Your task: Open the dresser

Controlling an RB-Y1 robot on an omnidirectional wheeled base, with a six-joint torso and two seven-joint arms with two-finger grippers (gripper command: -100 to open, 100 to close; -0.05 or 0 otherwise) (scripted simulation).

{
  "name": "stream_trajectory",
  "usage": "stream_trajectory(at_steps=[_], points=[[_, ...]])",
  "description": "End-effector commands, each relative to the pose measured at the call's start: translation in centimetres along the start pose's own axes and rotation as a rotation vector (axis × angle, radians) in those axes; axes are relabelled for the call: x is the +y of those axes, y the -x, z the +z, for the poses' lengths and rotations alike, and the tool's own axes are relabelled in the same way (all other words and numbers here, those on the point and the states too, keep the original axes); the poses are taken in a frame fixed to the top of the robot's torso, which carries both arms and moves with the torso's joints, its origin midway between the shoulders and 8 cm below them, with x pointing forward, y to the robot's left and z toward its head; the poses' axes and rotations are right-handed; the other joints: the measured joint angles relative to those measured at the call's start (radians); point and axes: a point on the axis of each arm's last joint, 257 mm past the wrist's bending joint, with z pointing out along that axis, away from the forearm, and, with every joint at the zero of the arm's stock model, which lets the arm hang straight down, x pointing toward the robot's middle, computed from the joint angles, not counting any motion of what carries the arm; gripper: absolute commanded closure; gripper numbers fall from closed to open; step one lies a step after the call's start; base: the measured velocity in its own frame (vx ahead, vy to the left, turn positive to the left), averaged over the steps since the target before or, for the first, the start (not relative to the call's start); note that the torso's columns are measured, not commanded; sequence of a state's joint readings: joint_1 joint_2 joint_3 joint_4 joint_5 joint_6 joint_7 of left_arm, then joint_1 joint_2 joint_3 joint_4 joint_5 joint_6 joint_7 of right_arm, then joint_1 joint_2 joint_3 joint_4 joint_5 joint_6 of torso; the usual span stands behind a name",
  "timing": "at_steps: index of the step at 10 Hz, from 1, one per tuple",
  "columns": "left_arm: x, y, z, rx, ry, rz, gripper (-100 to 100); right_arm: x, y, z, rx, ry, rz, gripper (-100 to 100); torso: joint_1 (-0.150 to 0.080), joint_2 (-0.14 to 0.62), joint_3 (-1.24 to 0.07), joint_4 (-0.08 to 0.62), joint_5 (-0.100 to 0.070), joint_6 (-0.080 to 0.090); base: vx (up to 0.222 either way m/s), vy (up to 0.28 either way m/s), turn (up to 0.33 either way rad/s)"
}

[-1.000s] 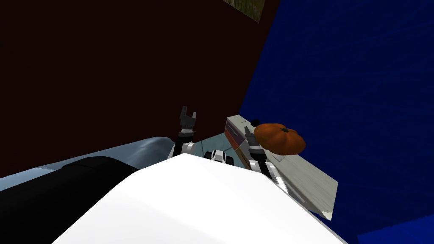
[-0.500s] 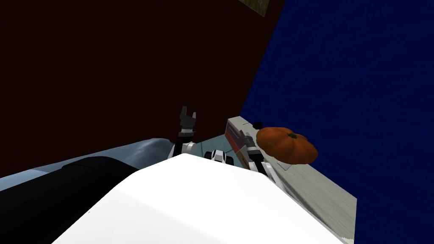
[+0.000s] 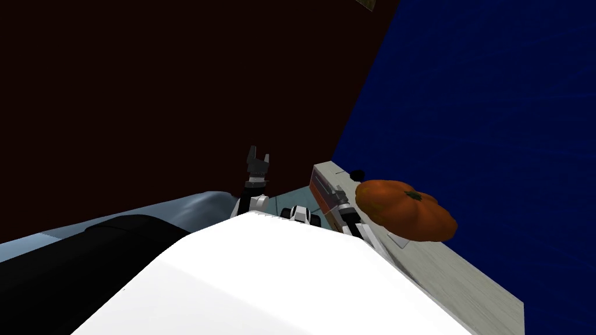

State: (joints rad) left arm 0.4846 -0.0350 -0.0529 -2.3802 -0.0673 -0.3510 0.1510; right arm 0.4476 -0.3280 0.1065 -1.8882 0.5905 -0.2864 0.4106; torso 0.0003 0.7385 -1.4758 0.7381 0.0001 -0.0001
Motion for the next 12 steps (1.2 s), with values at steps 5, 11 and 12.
stream_trajectory(at_steps=[5,11,12], points=[[0.0,0.0,0.0,0.0,0.0,0.0,0,-2.5,-6.4,-1.4,0.187,-0.018,-0.311,-100,0.0,0.0,0.0,0.0,0.0,0.0,0.077,-0.014,0.059],[0.0,0.0,0.0,0.0,0.0,0.0,0,-5.4,-11.6,-3.7,0.349,0.003,-0.588,-100,0.0,0.0,0.0,0.0,0.0,0.0,0.06,-0.02,0.079],[0.0,0.0,0.0,0.0,0.0,0.0,0,-6.4,-13.0,-4.6,0.396,0.014,-0.665,-100,0.0,0.0,0.0,0.0,0.0,0.0,0.051,-0.02,0.108]])
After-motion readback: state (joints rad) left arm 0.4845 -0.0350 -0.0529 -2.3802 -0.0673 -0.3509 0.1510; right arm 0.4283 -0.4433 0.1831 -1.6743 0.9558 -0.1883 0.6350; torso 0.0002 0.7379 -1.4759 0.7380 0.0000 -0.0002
